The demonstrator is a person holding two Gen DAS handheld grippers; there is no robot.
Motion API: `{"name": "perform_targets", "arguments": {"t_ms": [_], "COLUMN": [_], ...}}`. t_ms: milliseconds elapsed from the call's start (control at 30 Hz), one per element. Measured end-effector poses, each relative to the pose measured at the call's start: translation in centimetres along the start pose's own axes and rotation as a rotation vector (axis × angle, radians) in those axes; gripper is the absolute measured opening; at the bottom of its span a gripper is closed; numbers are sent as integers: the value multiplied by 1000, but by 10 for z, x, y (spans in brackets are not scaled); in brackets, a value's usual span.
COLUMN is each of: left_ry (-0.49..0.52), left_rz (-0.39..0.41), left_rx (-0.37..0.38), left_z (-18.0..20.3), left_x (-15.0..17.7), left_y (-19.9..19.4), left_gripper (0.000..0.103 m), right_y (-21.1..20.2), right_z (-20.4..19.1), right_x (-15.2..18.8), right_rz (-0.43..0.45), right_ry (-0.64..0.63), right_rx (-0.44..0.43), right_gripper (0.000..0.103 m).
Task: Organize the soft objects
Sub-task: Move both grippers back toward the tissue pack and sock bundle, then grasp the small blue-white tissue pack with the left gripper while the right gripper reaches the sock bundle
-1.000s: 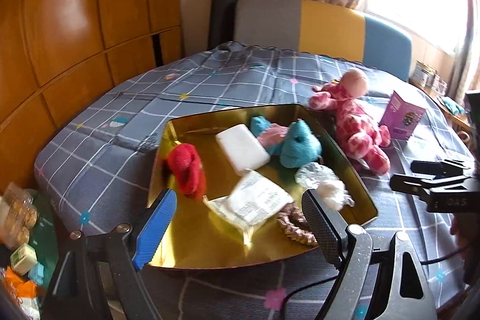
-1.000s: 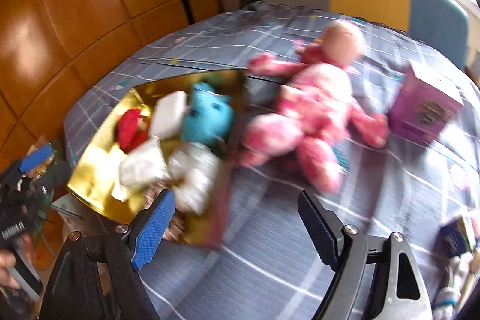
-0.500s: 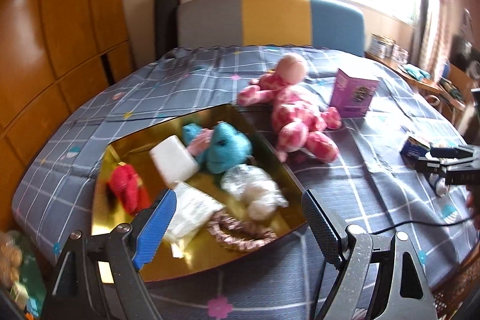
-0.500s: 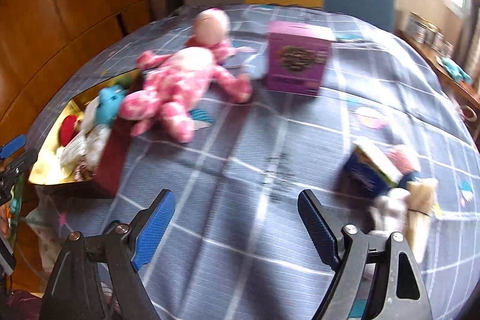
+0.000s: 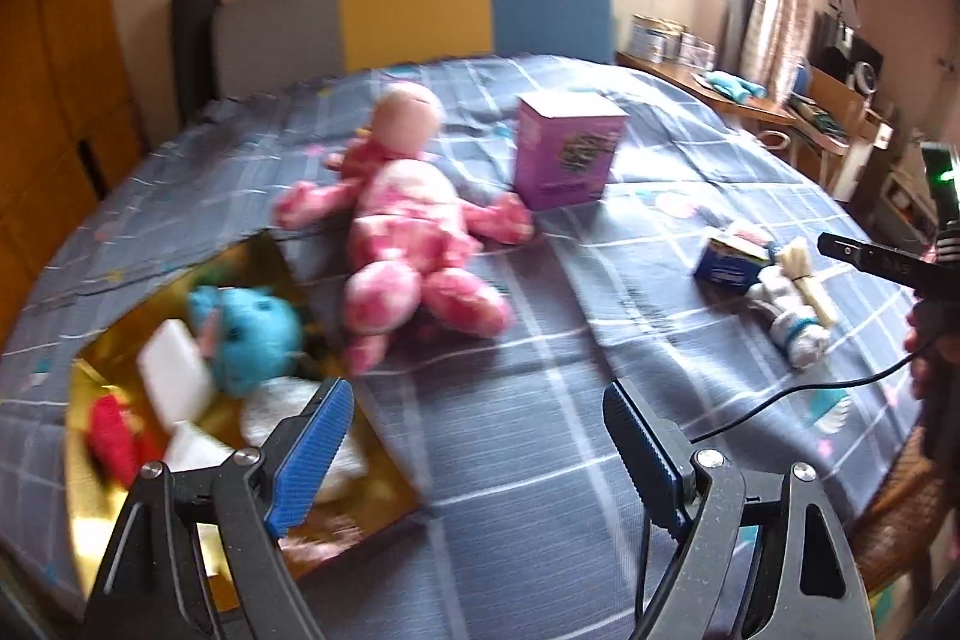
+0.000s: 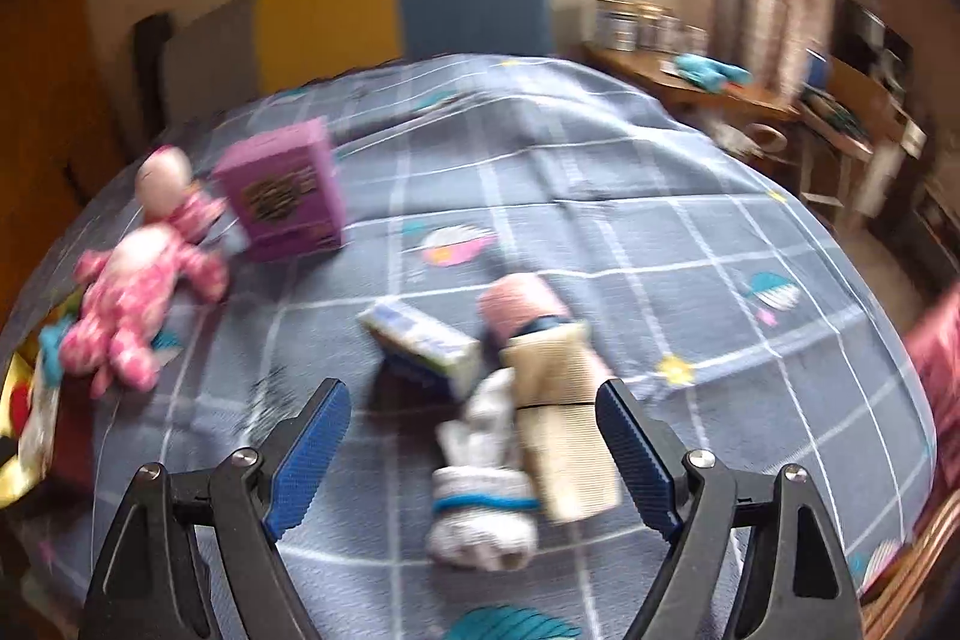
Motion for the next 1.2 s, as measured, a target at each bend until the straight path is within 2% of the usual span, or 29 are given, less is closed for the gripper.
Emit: {"name": "perform_targets", "arguments": {"t_ms": [100,200,333,600,667,833,1200], "left_ry": [3,11,40,180,210,276,274], "left_rz": [-37,-68,-97,-90,-82,-96,-170], "left_rx": [58,107,170,252,277,295,287], "left_z": [20,42,74,153,171,211,242], "left_x": [-9,-18,-28,-55,-62,-74,-78], "left_y": [16,33,56,102,111,141,199], "left_gripper": [85,85,86,93,98,99,98], "right_y": [6,3,4,1,3,6,14], "right_z": [33,55,66,71,73,81,87], "right_x": [3,0,3,4,5,8,12], "right_rz": [0,21,15,26,19,8,-24], "right_ry": [145,265,350,401,423,476,532], "right_rx": [33,6,-23,-70,-81,-102,-138], "right_gripper": [85,85,85,85,85,85,86]}}
Point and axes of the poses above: each gripper's, at about its wrist camera, not at the fingertips, and y roughly the way its jaws point, z to its right, x to its underside, the point moved 4 cm from there along y, roughly the way its jaws point, and after that the axes turned 2 degrees about z, right-handed, at the moved point
